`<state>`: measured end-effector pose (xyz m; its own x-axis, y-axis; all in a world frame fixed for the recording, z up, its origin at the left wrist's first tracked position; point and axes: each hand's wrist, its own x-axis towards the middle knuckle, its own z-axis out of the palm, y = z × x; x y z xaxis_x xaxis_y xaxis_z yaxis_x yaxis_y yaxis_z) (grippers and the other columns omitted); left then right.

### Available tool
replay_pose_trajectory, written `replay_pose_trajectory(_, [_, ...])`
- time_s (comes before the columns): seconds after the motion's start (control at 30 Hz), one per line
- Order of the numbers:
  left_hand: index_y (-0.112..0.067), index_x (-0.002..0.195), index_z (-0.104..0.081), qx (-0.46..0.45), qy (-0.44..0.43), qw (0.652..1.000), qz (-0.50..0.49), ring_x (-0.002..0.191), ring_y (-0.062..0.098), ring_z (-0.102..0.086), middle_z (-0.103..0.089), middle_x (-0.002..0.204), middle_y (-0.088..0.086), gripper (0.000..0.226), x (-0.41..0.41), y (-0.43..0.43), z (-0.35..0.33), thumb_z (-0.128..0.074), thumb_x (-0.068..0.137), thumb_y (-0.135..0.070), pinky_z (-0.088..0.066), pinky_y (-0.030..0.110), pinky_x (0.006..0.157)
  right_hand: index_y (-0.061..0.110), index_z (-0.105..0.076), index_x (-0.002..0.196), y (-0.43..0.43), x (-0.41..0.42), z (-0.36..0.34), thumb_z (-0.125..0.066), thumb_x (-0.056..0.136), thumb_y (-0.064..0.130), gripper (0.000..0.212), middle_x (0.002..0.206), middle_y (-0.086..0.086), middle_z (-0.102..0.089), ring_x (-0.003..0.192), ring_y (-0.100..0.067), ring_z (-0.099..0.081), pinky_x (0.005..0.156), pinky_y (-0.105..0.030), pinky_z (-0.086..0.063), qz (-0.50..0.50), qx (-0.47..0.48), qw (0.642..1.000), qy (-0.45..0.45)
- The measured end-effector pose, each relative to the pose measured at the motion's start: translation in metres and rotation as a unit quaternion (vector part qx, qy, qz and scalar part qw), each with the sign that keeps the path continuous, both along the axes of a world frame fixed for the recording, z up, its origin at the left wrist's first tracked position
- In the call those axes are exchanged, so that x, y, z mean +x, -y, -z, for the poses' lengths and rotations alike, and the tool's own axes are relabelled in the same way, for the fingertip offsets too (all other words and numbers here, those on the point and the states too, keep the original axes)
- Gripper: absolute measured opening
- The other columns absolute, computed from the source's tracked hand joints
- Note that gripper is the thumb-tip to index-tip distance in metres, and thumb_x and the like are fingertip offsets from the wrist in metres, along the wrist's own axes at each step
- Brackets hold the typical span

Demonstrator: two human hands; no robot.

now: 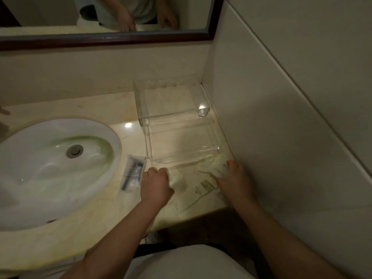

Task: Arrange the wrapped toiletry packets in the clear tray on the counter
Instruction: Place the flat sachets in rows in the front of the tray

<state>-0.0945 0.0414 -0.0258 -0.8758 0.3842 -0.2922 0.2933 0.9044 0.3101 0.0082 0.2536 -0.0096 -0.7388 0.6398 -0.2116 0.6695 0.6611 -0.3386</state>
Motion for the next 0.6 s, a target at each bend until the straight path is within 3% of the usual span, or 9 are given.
replay_pose_trajectory(0.13, [-0.019, 0.101, -0.041, 0.119, 0.080, 0.990, -0.012, 0.082, 0.026, -0.063, -0.063, 0.093, 0.002, 0.049, -0.007, 0.006, -0.003, -0.076, 0.072, -0.036, -0.049, 0.033, 0.065, 0.017, -0.044, 0.133, 0.004, 0.000, 0.002, -0.071, 0.079, 0.041, 0.065, 0.126, -0.011, -0.051, 0.096, -0.032, -0.063, 0.071, -0.035, -0.049, -0.001, 0.066, 0.998, -0.003])
replay_pose_trajectory(0.23, [-0.018, 0.112, -0.041, 0.218, 0.137, 0.966, -0.022, 0.083, 0.024, -0.062, -0.055, 0.092, -0.004, 0.055, -0.013, 0.012, -0.011, -0.071, 0.077, -0.048, -0.050, 0.035, 0.066, 0.015, -0.045, 0.133, 0.004, -0.001, 0.002, -0.074, 0.077, 0.041, 0.068, 0.122, -0.013, -0.050, 0.092, -0.033, -0.063, 0.071, -0.036, -0.049, 0.009, 0.084, 0.996, -0.005])
replay_pose_trajectory(0.3, [-0.018, 0.111, -0.044, 0.251, 0.160, 0.954, -0.022, 0.088, 0.023, -0.060, -0.056, 0.096, -0.003, 0.042, -0.018, 0.015, -0.017, -0.059, 0.088, -0.049, -0.044, 0.031, 0.065, 0.014, -0.046, 0.131, 0.004, -0.002, 0.000, -0.074, 0.077, 0.039, 0.066, 0.121, -0.014, -0.049, 0.092, -0.034, -0.062, 0.074, -0.037, -0.050, 0.018, 0.083, 0.996, 0.006])
replay_pose_trajectory(0.37, [-0.018, 0.103, -0.049, 0.283, 0.191, 0.939, -0.046, 0.091, 0.021, -0.060, -0.059, 0.096, -0.002, 0.024, -0.026, 0.018, -0.024, -0.049, 0.095, -0.041, -0.039, 0.028, 0.064, 0.014, -0.052, 0.124, 0.003, -0.005, -0.006, -0.073, 0.079, 0.037, 0.055, 0.118, -0.013, -0.053, 0.094, -0.032, -0.062, 0.073, -0.036, -0.049, 0.033, 0.091, 0.995, 0.019])
replay_pose_trajectory(0.47, [-0.013, 0.093, -0.059, 0.325, 0.219, 0.916, -0.091, 0.081, 0.020, -0.062, -0.065, 0.087, 0.004, 0.015, -0.042, 0.021, -0.035, -0.053, 0.094, -0.026, -0.046, 0.021, 0.063, 0.017, -0.064, 0.100, -0.004, -0.010, -0.020, -0.068, 0.082, 0.033, 0.025, 0.100, -0.007, -0.064, 0.084, -0.025, -0.061, 0.065, -0.030, -0.040, 0.030, 0.060, 0.998, -0.013])
replay_pose_trajectory(0.6, [0.004, 0.097, -0.060, 0.421, 0.209, 0.866, -0.169, 0.079, 0.033, -0.062, -0.066, 0.092, 0.025, 0.018, -0.062, 0.022, -0.051, -0.062, 0.087, -0.012, -0.052, 0.049, 0.076, 0.025, -0.067, 0.081, -0.005, -0.022, -0.048, -0.070, 0.081, 0.032, 0.008, 0.078, 0.009, -0.067, 0.073, -0.007, -0.062, 0.060, -0.023, -0.043, 0.043, -0.107, 0.984, -0.133])
